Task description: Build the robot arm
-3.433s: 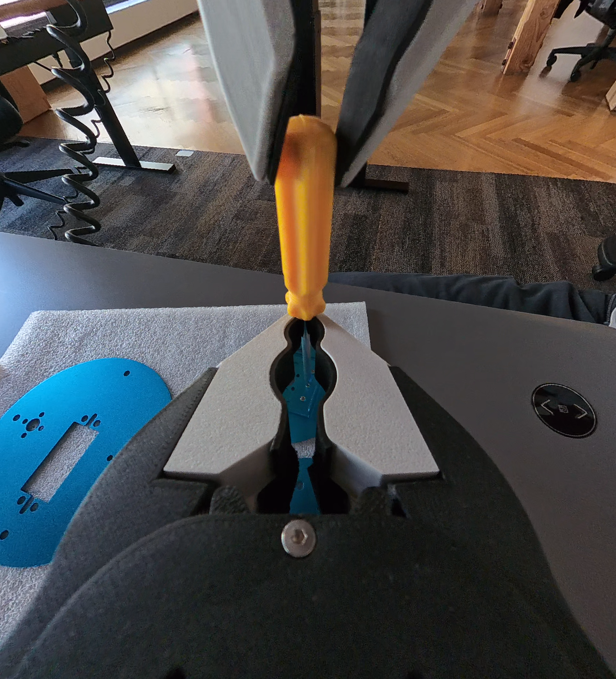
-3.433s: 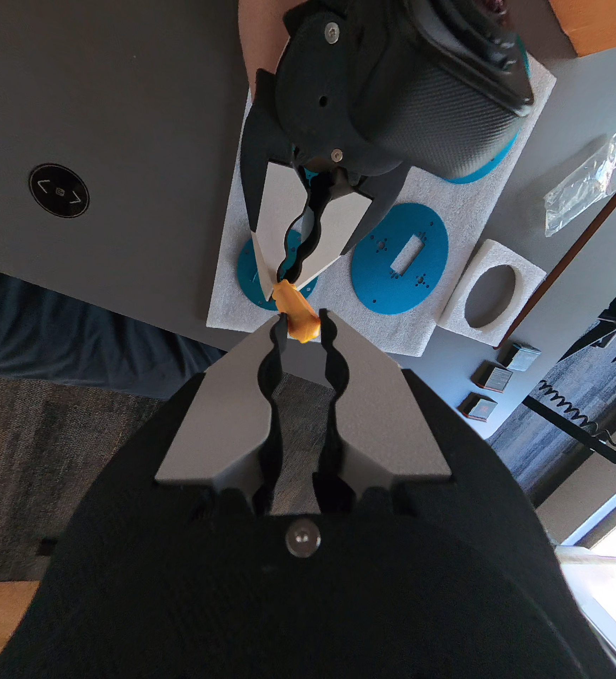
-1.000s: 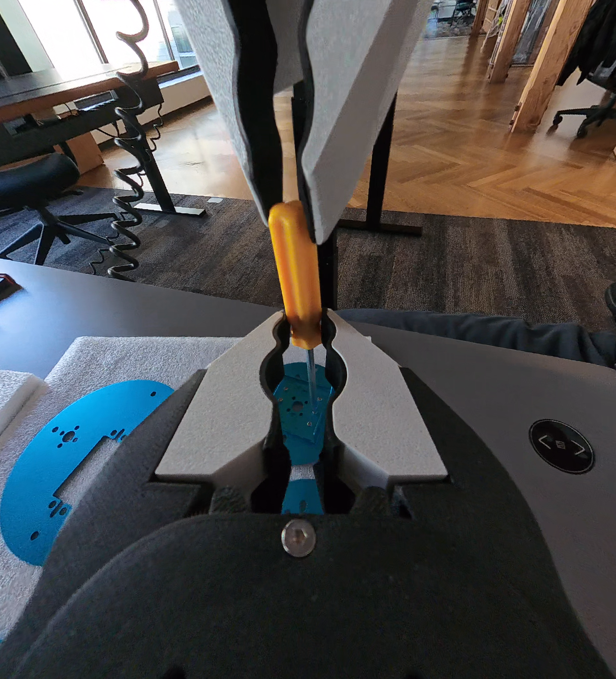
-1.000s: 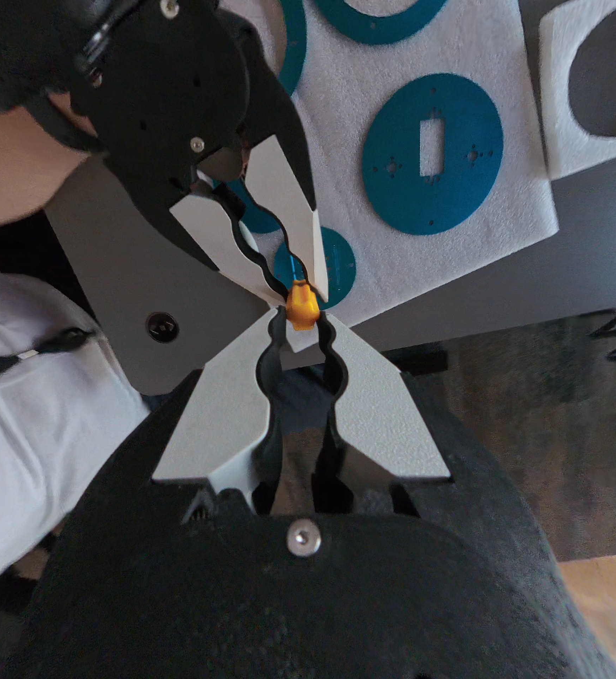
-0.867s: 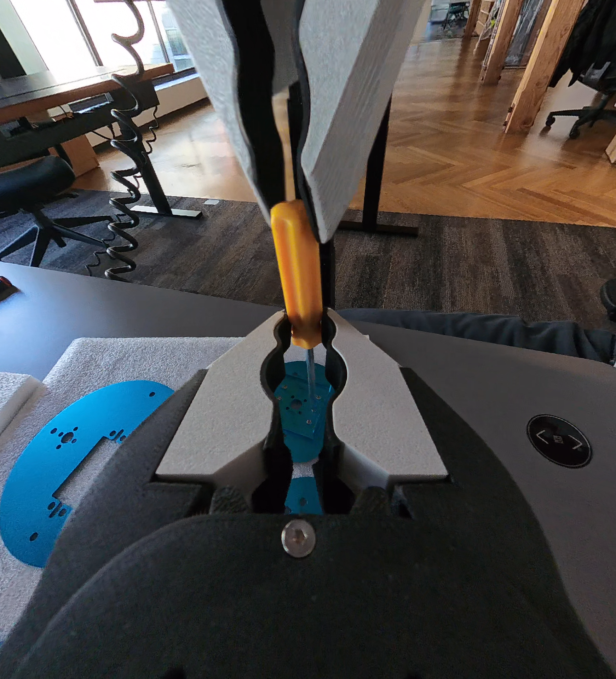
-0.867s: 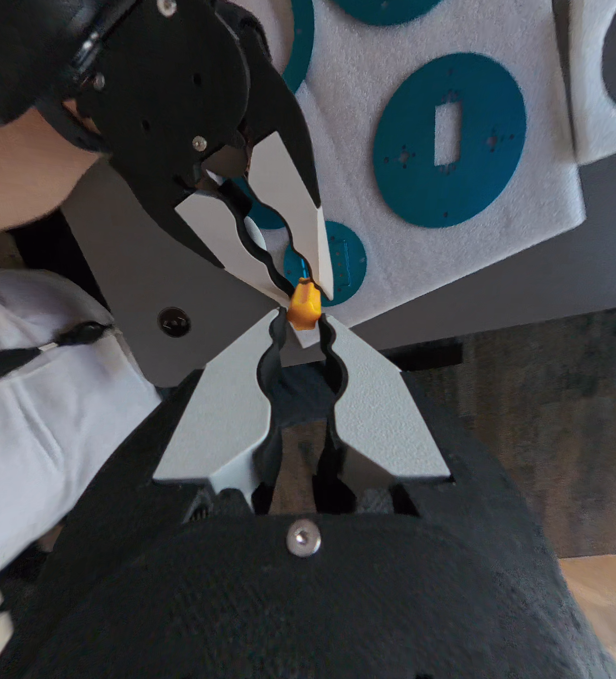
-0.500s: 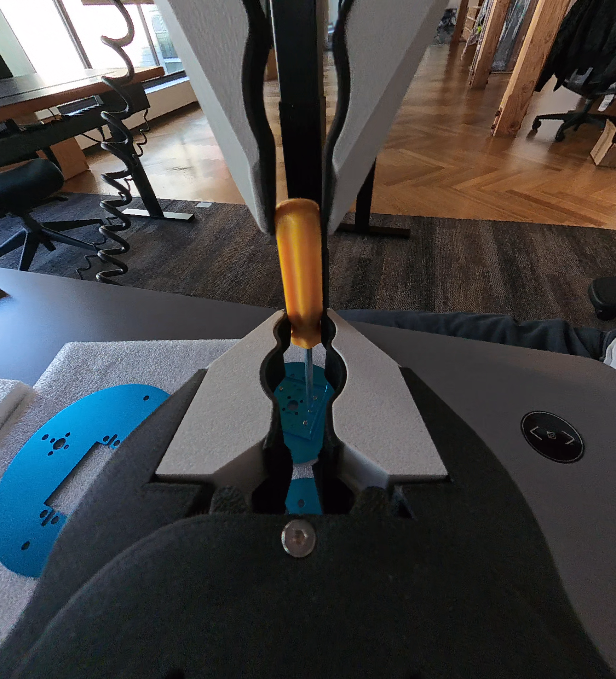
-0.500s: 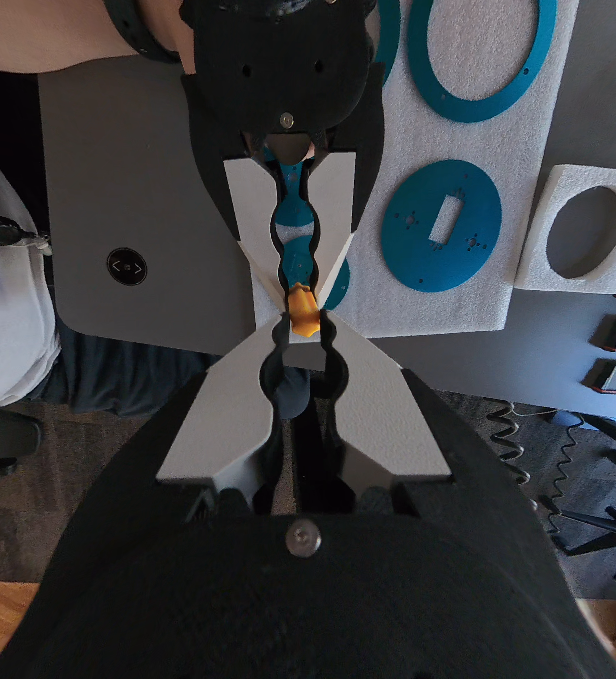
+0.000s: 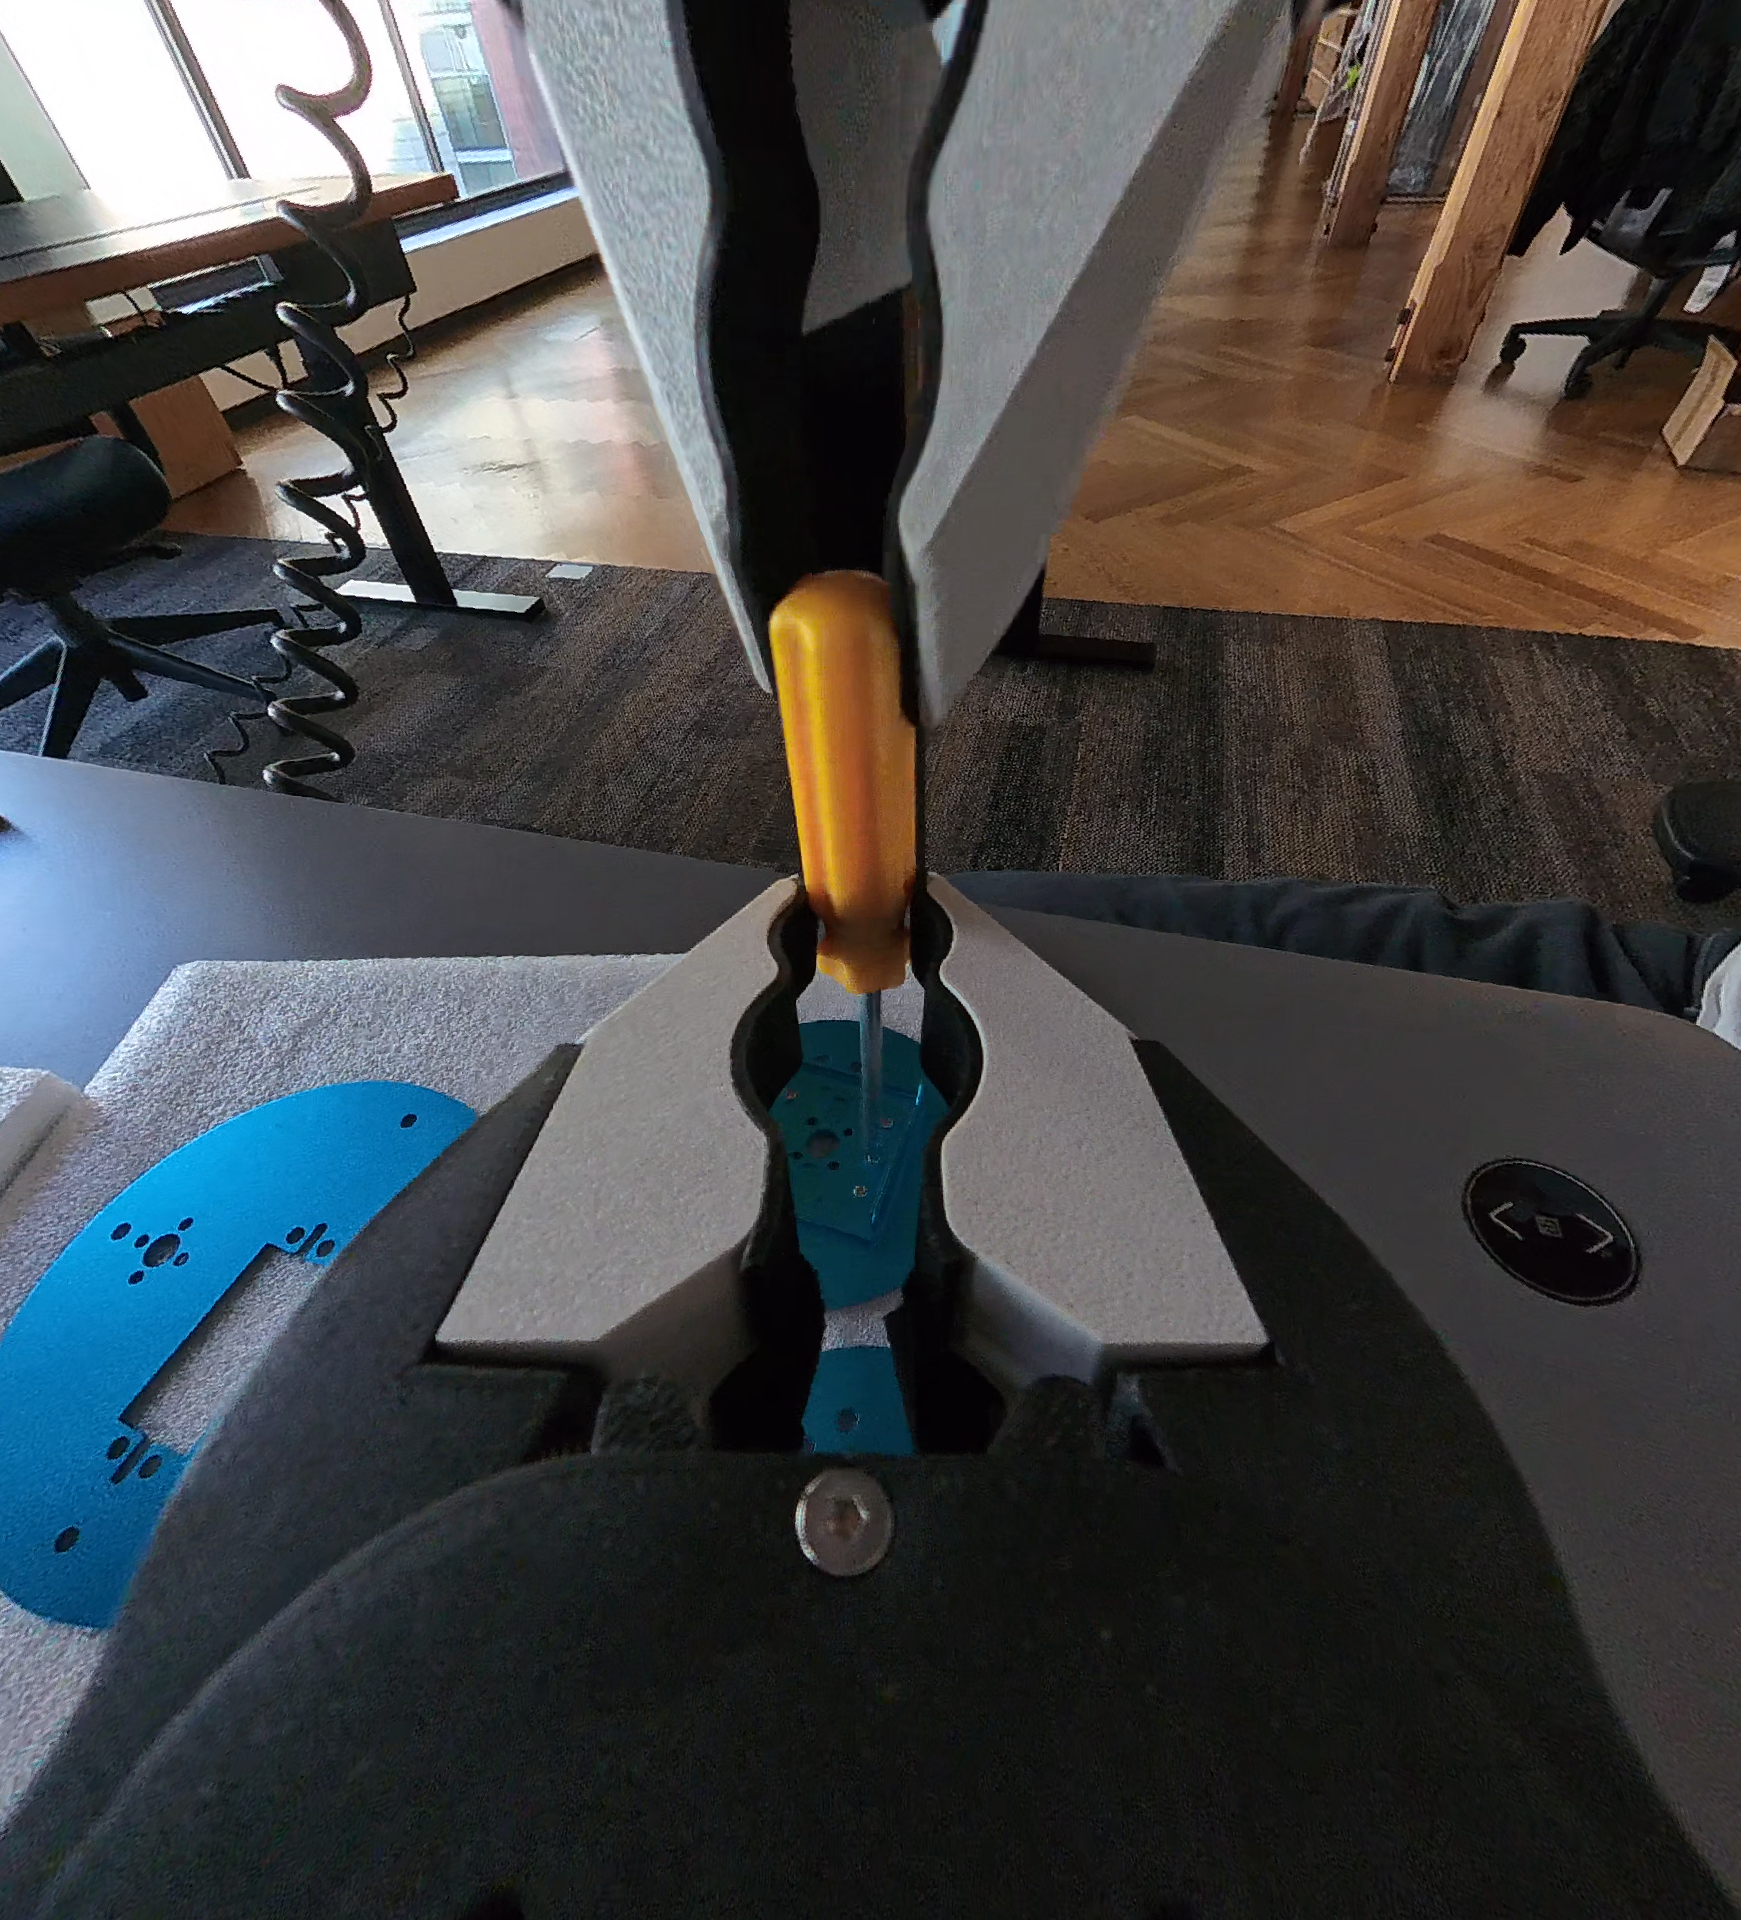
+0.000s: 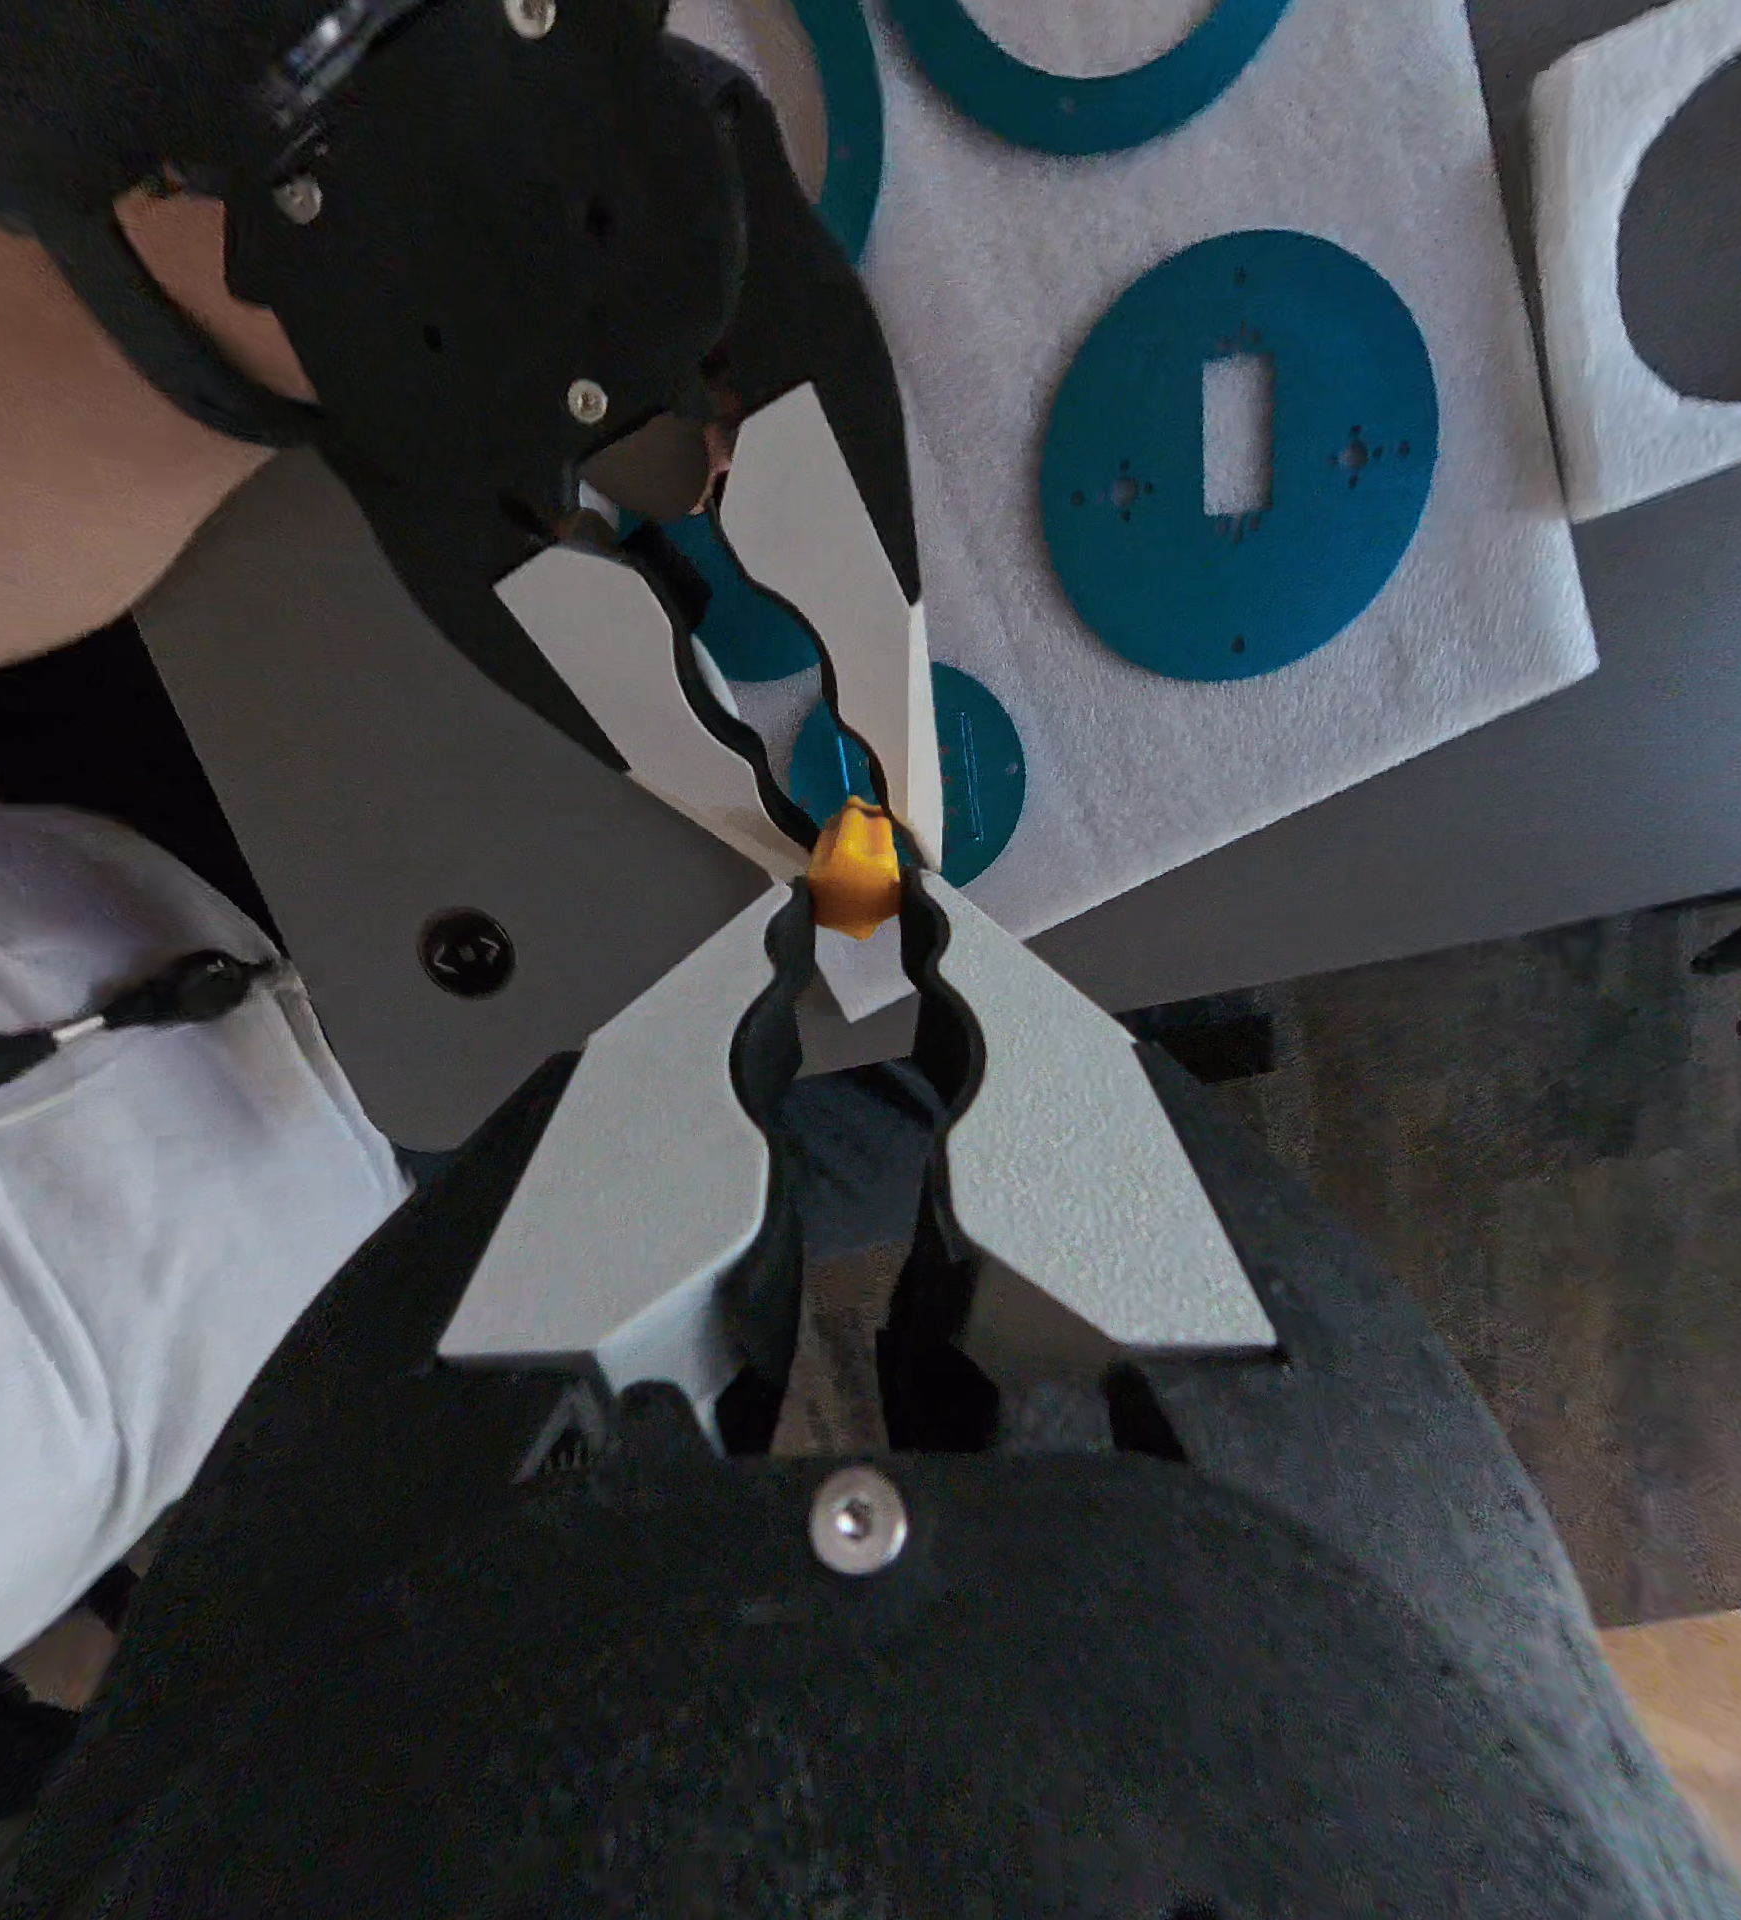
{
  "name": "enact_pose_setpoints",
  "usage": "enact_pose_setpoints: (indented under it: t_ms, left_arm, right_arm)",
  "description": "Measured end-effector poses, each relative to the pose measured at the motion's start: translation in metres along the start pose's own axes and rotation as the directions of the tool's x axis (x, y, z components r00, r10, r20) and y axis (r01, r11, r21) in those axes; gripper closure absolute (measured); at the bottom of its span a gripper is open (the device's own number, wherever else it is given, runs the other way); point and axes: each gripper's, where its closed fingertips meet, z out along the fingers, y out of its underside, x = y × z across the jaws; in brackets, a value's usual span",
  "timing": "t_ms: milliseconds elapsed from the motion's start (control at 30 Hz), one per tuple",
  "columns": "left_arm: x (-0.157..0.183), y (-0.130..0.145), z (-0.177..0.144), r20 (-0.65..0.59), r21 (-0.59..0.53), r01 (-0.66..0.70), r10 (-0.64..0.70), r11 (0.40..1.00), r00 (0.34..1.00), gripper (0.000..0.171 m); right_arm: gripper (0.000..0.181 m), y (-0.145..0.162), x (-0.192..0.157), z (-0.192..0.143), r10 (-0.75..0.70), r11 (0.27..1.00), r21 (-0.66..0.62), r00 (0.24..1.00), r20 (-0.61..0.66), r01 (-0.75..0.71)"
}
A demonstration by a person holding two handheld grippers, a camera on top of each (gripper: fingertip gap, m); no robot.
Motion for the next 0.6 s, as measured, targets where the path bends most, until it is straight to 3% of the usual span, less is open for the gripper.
enact_pose_setpoints:
  t_ms: [67,200,267,433,533,600]
  left_arm:
    - [-0.0004,0.0002,-0.0008,-0.001,0.001,0.005,-0.005,1.000,1.000,0.156]
    - [0.0014,-0.0001,0.0009,-0.005,0.002,-0.004,0.004,1.000,1.000,0.156]
    - [0.0009,0.0001,-0.0002,-0.010,0.005,0.002,-0.002,1.000,1.000,0.156]
    - [-0.0005,0.0002,-0.0005,-0.010,0.008,0.014,-0.014,1.000,1.000,0.156]
    - [-0.0014,0.0005,-0.0015,-0.001,0.005,0.014,-0.014,1.000,1.000,0.156]
    - [-0.0018,0.0004,-0.0007,0.004,0.002,0.011,-0.011,1.000,1.000,0.155]
  right_arm:
    - [0.165,-0.0020,0.0002,0.0006,-0.022,1.000,0.014,1.000,-0.017,0.022]
    - [0.163,-0.0036,-0.0025,-0.0030,-0.336,0.941,0.017,0.942,-0.020,0.337]
    - [0.164,-0.0070,-0.0049,-0.0055,-0.423,0.905,0.042,0.906,-0.019,0.424]
    - [0.164,-0.0075,-0.0023,-0.0040,-0.376,0.927,0.016,0.926,0.027,0.375]
    - [0.165,-0.0090,-0.0011,-0.0029,-0.259,0.966,0.011,0.966,-0.002,0.259]
    - [0.165,-0.0073,0.0011,-0.0025,-0.089,0.996,0.002,0.996,-0.031,0.089]
